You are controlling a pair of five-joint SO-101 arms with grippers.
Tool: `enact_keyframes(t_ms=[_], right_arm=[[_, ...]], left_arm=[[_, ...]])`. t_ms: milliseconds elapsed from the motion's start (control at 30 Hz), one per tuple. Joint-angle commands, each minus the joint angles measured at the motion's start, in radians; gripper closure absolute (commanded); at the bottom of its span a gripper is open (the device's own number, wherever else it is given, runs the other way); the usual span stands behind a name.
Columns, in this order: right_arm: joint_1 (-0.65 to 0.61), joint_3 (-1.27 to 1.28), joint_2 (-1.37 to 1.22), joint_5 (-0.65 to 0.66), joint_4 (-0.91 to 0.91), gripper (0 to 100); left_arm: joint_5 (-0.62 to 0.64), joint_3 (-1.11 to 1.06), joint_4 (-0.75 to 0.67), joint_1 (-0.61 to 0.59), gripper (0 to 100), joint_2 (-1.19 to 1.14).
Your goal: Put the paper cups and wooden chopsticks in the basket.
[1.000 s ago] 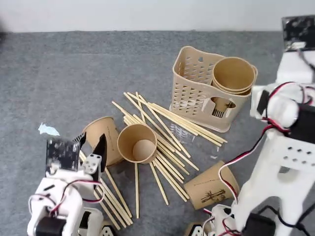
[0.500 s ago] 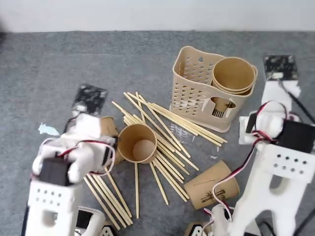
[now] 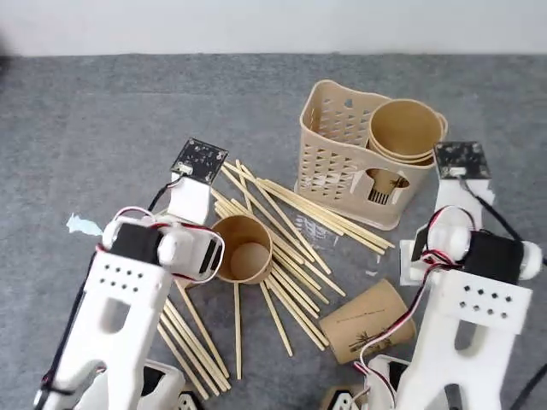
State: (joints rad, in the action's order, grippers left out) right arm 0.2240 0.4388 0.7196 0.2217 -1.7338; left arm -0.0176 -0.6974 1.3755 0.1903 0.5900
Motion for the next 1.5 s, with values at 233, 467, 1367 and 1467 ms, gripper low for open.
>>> enact_keyframes(t_ms=[233, 467, 1367, 1467], right_arm=[[0.007, 0.083, 0.028, -0.005, 0.007, 82.2], [0.005, 0.112, 0.028, -0.002, -0.036, 82.0], [0.308, 0.107, 0.028, -0.002, -0.016, 81.9], [0.312, 0.107, 0.028, -0.002, -0.021, 81.9]], left_arm=[[-0.006, 0.045, -0.078, 0.014, 99, -0.095], [-0.006, 0.051, -0.078, 0.011, 99, -0.087], [0.238, 0.743, -0.009, 0.181, 99, -0.091], [0.288, 0.788, -0.08, 0.25, 99, -0.095]])
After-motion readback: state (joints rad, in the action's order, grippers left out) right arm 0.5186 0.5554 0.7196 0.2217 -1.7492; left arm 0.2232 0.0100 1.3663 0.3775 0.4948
